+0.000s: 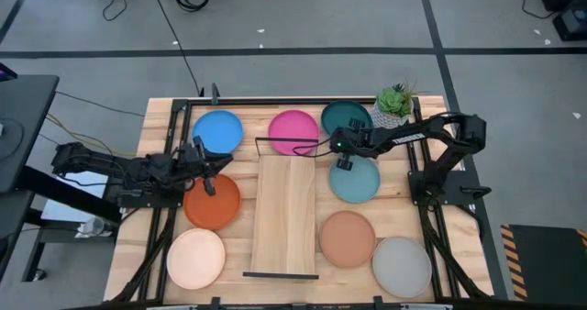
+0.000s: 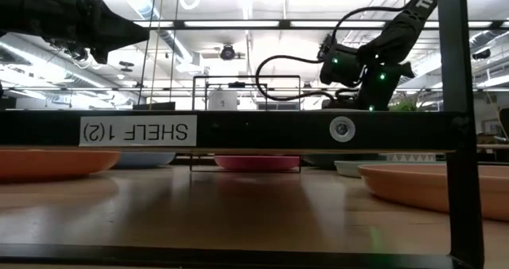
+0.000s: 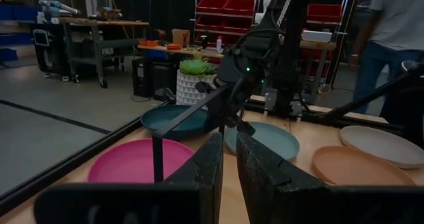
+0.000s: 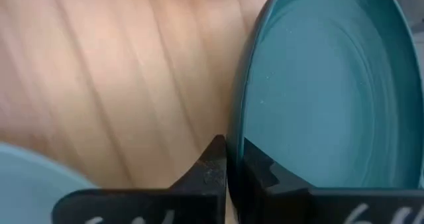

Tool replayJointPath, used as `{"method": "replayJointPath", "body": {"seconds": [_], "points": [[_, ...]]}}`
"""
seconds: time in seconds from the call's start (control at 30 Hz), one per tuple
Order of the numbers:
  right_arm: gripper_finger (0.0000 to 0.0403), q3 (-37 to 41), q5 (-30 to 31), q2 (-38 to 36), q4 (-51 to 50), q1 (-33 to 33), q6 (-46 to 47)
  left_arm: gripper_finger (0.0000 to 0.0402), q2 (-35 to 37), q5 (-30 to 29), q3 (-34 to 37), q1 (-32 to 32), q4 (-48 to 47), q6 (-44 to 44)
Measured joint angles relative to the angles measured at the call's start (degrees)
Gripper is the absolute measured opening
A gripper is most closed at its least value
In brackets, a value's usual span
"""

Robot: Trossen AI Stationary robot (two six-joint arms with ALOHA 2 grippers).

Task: Place and stack plates onto a shelf
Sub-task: Put the green plate on the shelf

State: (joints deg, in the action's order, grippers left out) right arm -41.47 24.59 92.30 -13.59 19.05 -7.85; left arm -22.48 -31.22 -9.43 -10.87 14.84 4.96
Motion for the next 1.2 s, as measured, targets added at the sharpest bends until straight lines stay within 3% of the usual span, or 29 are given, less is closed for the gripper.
{"method": "replayJointPath", "body": {"seconds": [0.17,0.5,0.73,0.87,0.93,1.1,1.2], "points": [[0.0022,-0.1,-0.4,-3.8,-3.4,-3.3,2.4,0.0050,0.0,0.1,0.0,-0.4,1.5,0.2],[0.0021,-10.6,-5.4,-9.1,-25.0,-13.3,15.5,0.0050,0.0,0.6,0.0,-0.4,2.4,0.4],[0.0022,-18.9,-6.7,-7.5,-41.5,-27.4,25.1,0.0050,0.0,8.4,0.0,-0.4,2.4,0.4],[0.0022,-20.7,-6.9,-7.0,-42.2,-36.2,24.3,0.0050,0.0,7.8,0.0,-0.4,1.4,2.4],[0.0022,-21.1,-6.9,-7.0,-41.3,-39.9,23.8,0.0050,0.0,6.1,-0.8,0.2,-2.1,5.1],[0.0022,-22.2,-8.3,-7.0,-36.9,-45.6,28.7,0.0050,-1.0,5.6,-9.8,3.5,-26.0,14.6],[0.0022,-22.4,-6.9,-5.9,-29.3,-46.9,25.5,0.0050,-3.0,6.5,-15.2,4.9,-36.3,17.3]]}}
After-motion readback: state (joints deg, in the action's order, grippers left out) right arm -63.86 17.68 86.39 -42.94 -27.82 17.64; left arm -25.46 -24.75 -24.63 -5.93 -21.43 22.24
